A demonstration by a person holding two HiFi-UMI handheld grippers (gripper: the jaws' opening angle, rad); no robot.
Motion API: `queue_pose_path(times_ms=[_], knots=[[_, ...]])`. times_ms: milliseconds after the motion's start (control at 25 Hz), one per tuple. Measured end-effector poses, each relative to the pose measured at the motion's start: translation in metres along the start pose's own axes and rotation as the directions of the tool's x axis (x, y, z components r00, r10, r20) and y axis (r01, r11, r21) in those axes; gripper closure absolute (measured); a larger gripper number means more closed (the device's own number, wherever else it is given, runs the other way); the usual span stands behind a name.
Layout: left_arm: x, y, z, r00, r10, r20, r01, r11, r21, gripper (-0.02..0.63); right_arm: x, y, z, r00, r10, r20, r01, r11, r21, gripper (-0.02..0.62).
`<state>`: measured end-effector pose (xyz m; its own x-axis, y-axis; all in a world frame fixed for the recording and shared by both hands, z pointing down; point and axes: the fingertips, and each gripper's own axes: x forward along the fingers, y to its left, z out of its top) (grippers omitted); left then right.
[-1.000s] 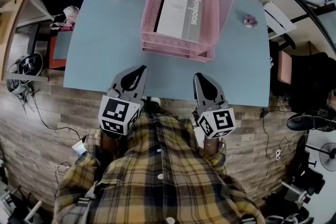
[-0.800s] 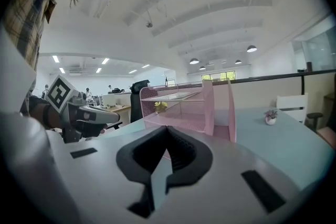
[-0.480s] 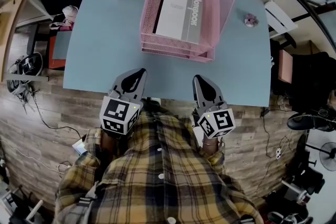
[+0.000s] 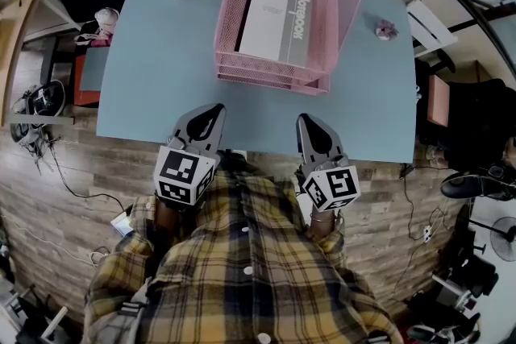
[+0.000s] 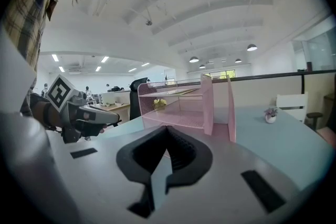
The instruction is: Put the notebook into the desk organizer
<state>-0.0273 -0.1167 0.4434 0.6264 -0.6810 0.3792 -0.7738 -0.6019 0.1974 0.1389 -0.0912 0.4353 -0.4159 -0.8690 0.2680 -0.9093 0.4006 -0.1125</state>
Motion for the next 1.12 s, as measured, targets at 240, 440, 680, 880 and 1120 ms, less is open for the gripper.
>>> queue_pose_path(times_ms=[240,440,680,880,1120], knots=[[0.0002,-0.0017,-0.0008,1.000,-0.004,-0.003,0.004,1.000,0.003,0.615,-0.0007,0.0021,-0.0017,1.000,-0.003,-0.010,0.003,1.000,-0.017,0.592],[0.0005,-0.0011,-0.0014,1.000,-0.002,-0.004,0.002,1.000,0.005,0.615,0.0000,0.0033,-0.0017,1.000,-0.002,-0.010,0.002,1.000,-0.029,0.593],[-0.0012,-0.0010,-0.0008,1.000,0.001,-0.004,-0.001,1.000,0.009,0.615,0.0004,0.0035,0.0002,1.000,-0.006,-0.011,0.006,0.999,-0.039,0.594],[-0.0021,0.0004,-0.0006,1.000,0.003,-0.001,-0.003,1.000,0.008,0.615,0.0016,0.0036,0.0023,1.000,-0.007,-0.010,0.007,0.999,-0.043,0.594],[-0.0032,0.0009,-0.0001,1.000,0.006,-0.003,-0.006,1.000,0.009,0.615,0.0013,0.0038,0.0049,1.000,-0.005,-0.003,0.005,0.999,-0.039,0.592]])
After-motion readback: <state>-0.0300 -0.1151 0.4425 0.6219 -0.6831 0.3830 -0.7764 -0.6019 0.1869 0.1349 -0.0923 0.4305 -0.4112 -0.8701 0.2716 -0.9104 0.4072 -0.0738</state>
